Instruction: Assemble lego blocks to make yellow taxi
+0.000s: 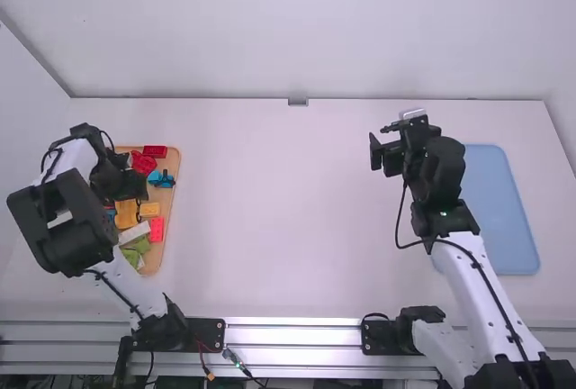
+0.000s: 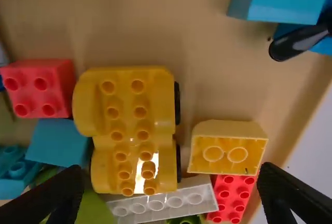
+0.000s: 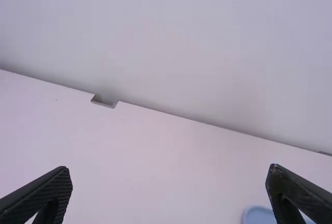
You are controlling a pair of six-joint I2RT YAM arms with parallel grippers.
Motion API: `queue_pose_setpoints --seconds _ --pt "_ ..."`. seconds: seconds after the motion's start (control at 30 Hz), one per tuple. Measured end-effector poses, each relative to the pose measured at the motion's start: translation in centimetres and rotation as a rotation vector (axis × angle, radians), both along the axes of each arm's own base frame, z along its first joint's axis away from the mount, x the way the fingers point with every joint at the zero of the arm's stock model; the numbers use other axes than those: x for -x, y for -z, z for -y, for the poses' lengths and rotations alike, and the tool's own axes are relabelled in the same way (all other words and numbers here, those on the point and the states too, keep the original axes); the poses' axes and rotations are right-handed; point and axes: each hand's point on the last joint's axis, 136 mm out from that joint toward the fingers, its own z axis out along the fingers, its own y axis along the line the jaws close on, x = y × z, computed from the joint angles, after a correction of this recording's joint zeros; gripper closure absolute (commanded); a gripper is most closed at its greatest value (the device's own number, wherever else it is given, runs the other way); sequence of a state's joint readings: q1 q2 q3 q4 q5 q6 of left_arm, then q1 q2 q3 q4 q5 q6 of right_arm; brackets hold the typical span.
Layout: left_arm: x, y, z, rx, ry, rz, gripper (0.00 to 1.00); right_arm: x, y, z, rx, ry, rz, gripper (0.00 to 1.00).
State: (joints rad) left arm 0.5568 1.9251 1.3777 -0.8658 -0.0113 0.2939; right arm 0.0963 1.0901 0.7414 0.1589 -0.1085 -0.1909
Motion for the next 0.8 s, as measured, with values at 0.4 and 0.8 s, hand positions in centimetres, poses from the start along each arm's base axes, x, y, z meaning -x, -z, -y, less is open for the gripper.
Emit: queue_pose_setpoints --seconds 0.4,0.8 --pt "2.8 1.2 -1.9 -0.003 -0.127 -0.042 0.19 -0.1 -0.4 0.0 -0.002 0.001 0.017 0.01" --pt "3.1 2.2 -1.7 -0.004 -0.126 -0.040 0.34 -0.1 -0.4 0.0 -0.003 -0.001 0.017 0.01"
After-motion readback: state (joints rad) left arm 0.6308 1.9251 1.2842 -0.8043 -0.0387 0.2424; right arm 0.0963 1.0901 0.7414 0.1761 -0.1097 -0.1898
